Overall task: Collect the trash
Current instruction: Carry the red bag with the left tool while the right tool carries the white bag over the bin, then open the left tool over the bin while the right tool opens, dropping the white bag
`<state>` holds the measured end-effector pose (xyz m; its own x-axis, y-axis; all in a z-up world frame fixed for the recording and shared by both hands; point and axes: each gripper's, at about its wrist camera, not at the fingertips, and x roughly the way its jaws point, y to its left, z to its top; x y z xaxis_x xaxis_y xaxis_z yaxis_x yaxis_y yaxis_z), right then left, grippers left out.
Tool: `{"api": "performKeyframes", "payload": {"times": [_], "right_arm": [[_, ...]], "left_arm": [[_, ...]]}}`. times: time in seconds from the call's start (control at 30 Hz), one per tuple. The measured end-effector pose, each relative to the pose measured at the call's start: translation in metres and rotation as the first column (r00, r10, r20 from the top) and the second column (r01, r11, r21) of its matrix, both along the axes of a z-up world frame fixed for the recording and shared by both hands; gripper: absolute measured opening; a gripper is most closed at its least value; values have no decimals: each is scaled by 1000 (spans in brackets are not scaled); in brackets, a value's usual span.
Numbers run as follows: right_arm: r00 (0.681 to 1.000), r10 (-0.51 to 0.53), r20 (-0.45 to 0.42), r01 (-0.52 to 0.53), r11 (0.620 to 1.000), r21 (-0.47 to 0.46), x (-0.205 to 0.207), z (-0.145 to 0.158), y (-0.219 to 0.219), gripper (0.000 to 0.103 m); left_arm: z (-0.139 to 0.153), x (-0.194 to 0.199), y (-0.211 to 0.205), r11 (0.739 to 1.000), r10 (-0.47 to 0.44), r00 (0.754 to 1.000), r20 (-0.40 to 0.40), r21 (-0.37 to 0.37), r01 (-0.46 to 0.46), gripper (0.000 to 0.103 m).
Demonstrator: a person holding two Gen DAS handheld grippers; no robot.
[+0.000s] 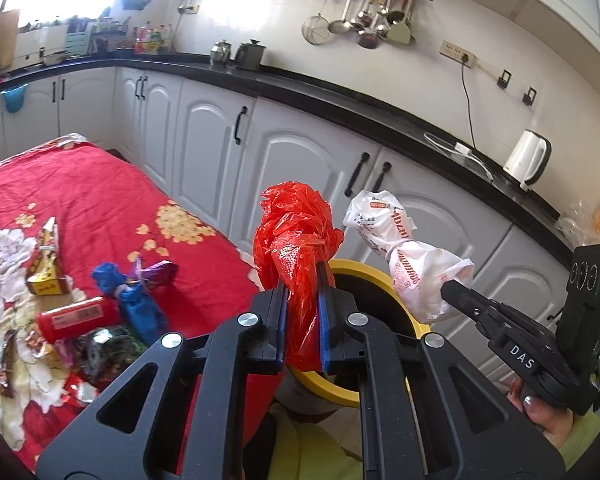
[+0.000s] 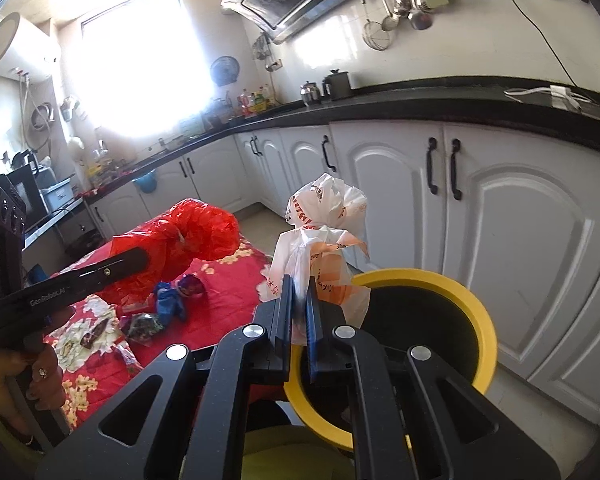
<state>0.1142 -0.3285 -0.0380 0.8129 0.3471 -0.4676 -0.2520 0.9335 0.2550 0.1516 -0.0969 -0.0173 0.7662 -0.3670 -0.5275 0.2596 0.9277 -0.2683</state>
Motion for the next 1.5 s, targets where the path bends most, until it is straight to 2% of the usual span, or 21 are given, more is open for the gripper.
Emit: {"api": "performKeyframes", "payload": {"times": [0.53, 0.9, 1.3, 1.43, 1.47, 1.5], "right_arm": [[995, -78, -69, 80, 996, 27, -1, -23, -33, 6], [978, -134, -162, 138, 990, 11, 6, -48, -52, 6], [961, -131, -244, 141, 990, 27, 14, -70, -59, 7], [956, -144, -258, 158, 987, 36, 14, -74, -62, 10], [953, -149, -263, 166, 985, 42, 14, -75, -63, 13], [952, -151, -267, 169, 984, 47, 15, -76, -64, 16]], "left_arm": [[-25, 21, -50, 995, -91, 994, -53, 43, 93, 7], [-43, 39, -86, 983, -150, 984, -93, 96, 158, 7], [-68, 58, -101, 980, -165, 971, -176, 87, 182, 7], [-73, 61, -100, 982, -149, 970, -193, 83, 167, 7], [-74, 62, -100, 983, -143, 970, -196, 83, 162, 12], [-74, 63, -99, 984, -138, 970, -200, 80, 157, 20]]}}
